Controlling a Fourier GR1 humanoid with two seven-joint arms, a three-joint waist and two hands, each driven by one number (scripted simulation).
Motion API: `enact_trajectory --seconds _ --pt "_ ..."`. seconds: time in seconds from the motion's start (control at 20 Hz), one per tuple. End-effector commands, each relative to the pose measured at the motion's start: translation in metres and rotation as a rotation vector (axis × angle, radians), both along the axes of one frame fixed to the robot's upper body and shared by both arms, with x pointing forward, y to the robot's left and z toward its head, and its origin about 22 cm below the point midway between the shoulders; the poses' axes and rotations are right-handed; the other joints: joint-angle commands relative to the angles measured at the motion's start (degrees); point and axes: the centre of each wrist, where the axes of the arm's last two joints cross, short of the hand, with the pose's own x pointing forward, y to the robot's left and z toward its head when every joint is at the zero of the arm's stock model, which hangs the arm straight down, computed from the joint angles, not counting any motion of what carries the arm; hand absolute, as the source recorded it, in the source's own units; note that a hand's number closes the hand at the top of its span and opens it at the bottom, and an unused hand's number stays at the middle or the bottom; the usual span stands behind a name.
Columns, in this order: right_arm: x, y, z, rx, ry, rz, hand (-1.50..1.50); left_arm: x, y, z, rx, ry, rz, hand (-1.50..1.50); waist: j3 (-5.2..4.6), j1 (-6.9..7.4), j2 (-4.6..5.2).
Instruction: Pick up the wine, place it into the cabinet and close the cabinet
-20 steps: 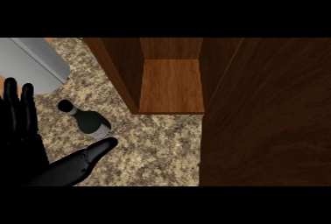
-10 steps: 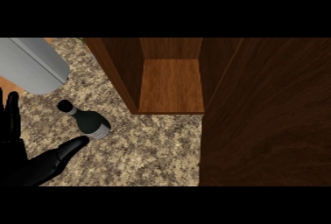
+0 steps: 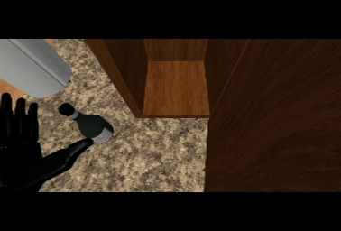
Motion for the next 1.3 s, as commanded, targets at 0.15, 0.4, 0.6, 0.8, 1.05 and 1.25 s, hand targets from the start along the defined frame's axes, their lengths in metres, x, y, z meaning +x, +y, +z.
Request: enact_trajectory --seconds 0.15,0.4,0.6,0.8,1.05,1.25 --pt "-0.033 -0.004 0.03 0.014 -0.043 0.047 -1.5 0.0 0.005 -0.036 -0.021 0.021 -0.014 -1.5 -0.01 0.13 -0.02" --pt "-0.041 -0.003 0.029 0.012 -0.041 0.052 -1.5 0.0 0.027 -0.064 -0.003 0.037 0.043 -1.5 -0.01 -0.06 -0.07" --pt "-0.032 -0.003 0.025 0.015 -0.074 0.02 -1.5 0.006 0.033 -0.1 0.001 0.031 0.092 -1.5 -0.01 -0.08 -0.01" --pt "-0.035 0.006 0.024 0.024 -0.058 0.036 -1.5 0.022 0.048 -0.099 -0.012 0.044 0.06 -1.5 0.01 -0.05 0.01" --pt "-0.038 -0.001 0.026 0.029 -0.073 0.025 -1.5 0.026 0.042 -0.118 -0.012 0.04 0.063 -1.5 0.02 -0.22 -0.01" --pt "-0.026 0.0 0.021 0.027 -0.057 0.053 -1.5 0.025 0.053 -0.143 -0.006 0.064 0.043 -1.5 0.01 -0.19 0.07"
